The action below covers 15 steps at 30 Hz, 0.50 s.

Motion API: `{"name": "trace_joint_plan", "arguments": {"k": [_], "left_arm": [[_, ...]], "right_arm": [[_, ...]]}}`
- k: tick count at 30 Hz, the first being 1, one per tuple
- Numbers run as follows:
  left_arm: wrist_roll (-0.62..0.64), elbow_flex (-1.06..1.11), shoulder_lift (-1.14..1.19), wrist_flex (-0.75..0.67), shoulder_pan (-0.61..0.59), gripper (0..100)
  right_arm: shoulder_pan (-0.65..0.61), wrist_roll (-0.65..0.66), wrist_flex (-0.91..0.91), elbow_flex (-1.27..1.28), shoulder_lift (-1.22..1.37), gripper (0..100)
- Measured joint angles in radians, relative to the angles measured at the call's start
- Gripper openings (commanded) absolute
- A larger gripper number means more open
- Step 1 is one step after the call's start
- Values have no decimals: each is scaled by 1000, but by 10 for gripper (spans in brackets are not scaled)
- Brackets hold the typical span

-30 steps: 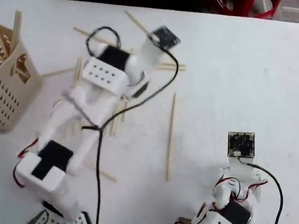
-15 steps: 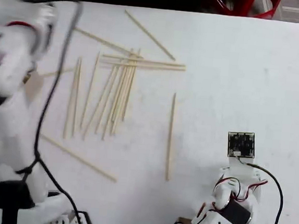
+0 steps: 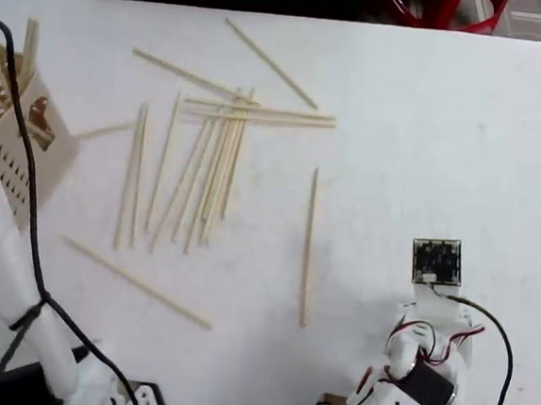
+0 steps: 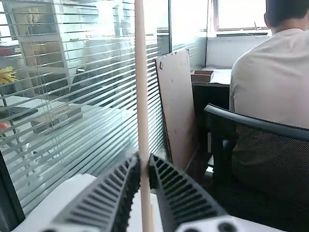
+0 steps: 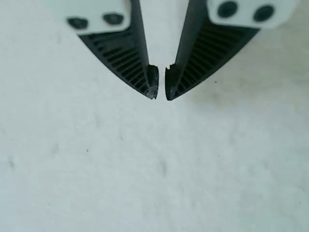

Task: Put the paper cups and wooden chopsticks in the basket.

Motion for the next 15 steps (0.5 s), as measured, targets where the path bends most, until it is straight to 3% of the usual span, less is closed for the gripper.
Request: {"name": "trace_joint_plan", "arguments": {"k": [6,15], "left_arm": [[-48,153,0,-166,-2,22],[-117,315,0,-305,-26,24]], "right_arm": [[0,0,0,0,0,45],[0,0,0,0,0,45]]}}
